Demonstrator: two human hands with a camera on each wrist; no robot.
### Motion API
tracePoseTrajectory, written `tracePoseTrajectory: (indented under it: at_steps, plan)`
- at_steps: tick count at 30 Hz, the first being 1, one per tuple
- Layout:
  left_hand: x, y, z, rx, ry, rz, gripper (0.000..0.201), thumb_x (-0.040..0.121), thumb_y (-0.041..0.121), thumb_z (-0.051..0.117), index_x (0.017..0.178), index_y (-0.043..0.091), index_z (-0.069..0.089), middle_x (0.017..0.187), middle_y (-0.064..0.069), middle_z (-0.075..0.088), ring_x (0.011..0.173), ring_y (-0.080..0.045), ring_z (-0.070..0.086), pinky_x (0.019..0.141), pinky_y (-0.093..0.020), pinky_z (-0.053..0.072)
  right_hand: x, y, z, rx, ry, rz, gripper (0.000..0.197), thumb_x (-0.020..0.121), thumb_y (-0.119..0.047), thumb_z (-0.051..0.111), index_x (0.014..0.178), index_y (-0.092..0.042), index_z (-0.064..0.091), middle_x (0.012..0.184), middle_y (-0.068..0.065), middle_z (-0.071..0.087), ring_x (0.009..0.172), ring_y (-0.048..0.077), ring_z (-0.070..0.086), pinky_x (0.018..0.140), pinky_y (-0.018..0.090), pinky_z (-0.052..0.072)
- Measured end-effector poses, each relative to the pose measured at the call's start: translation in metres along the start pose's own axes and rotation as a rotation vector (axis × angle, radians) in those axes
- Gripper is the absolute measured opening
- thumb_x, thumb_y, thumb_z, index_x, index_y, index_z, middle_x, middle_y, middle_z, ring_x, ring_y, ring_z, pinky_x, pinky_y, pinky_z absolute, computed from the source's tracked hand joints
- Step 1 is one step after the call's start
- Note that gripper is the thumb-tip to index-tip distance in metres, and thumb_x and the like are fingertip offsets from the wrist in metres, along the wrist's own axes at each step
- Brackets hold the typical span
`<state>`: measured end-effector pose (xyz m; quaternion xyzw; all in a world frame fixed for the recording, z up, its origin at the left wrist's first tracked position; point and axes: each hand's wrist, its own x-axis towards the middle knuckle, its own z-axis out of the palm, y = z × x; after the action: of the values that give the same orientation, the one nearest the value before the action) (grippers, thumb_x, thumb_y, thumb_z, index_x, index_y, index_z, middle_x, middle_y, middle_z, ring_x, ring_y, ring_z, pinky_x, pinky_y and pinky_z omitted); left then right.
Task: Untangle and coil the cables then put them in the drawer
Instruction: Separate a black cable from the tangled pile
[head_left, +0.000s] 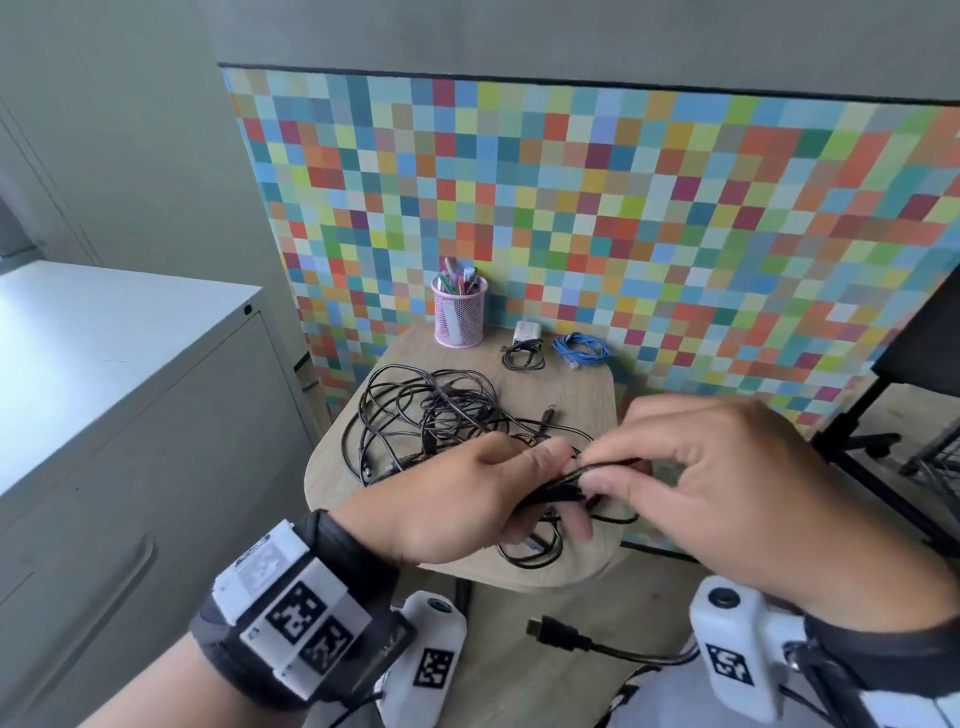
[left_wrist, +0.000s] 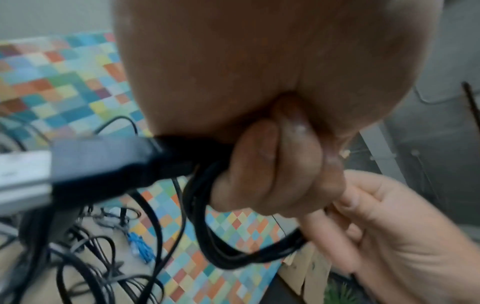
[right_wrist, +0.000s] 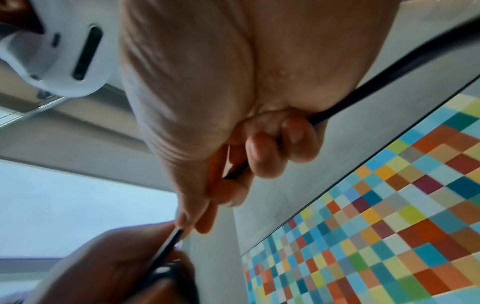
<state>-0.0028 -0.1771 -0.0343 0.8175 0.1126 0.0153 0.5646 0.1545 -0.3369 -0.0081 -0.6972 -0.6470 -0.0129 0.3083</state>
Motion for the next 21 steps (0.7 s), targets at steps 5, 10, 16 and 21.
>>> tracePoseTrajectory:
  at_steps: [5, 10, 16, 21]
  plan:
    - [-0.004, -0.001, -0.002, -0.381, -0.022, 0.087, 0.046, 0.099, 0.049, 0.048, 0.068, 0.018, 0.062, 0.055, -0.002, 0.027, 0.046, -0.014, 0.018, 0.042, -0.024, 0.014, 0.01, 0.023, 0.007, 0.295, 0.129, -0.073, 0.021, 0.095, -0.037, 0.07, 0.113, -0.033, 0.079, 0.077, -0.001, 0.068, 0.07, 0.02, 0.065, 0.06, 0.036, 0.051]
    - [0.003, 0.009, 0.005, -0.869, 0.122, 0.259, 0.036, 0.1, 0.04, 0.043, 0.077, 0.017, 0.057, 0.058, 0.002, 0.026, 0.044, -0.009, 0.021, 0.045, -0.028, 0.013, 0.018, 0.03, 0.043, 0.416, 0.3, 0.039, 0.029, 0.101, -0.019, 0.062, 0.126, -0.029, 0.071, 0.092, -0.007, 0.076, 0.09, 0.011, 0.072, 0.086, 0.018, 0.053]
    - [0.005, 0.015, 0.019, -0.952, 0.289, 0.296, 0.028, 0.103, 0.034, 0.036, 0.091, 0.009, 0.044, 0.059, -0.007, 0.043, 0.04, -0.023, 0.05, 0.048, -0.028, 0.045, 0.018, 0.016, 0.071, 0.433, 0.202, 0.208, 0.039, 0.106, -0.011, 0.053, 0.126, -0.038, 0.072, 0.096, -0.006, 0.078, 0.095, 0.014, 0.073, 0.085, 0.028, 0.057]
    - [0.001, 0.018, 0.003, -0.86, 0.452, 0.391, 0.023, 0.106, 0.028, 0.034, 0.097, 0.011, 0.046, 0.081, -0.017, 0.07, 0.07, -0.034, 0.073, 0.061, -0.034, 0.057, 0.004, 0.015, 0.078, 0.401, 0.041, 0.319, 0.038, 0.107, -0.016, 0.052, 0.13, -0.043, 0.065, 0.08, -0.009, 0.069, 0.069, 0.0, 0.061, 0.067, 0.011, 0.044]
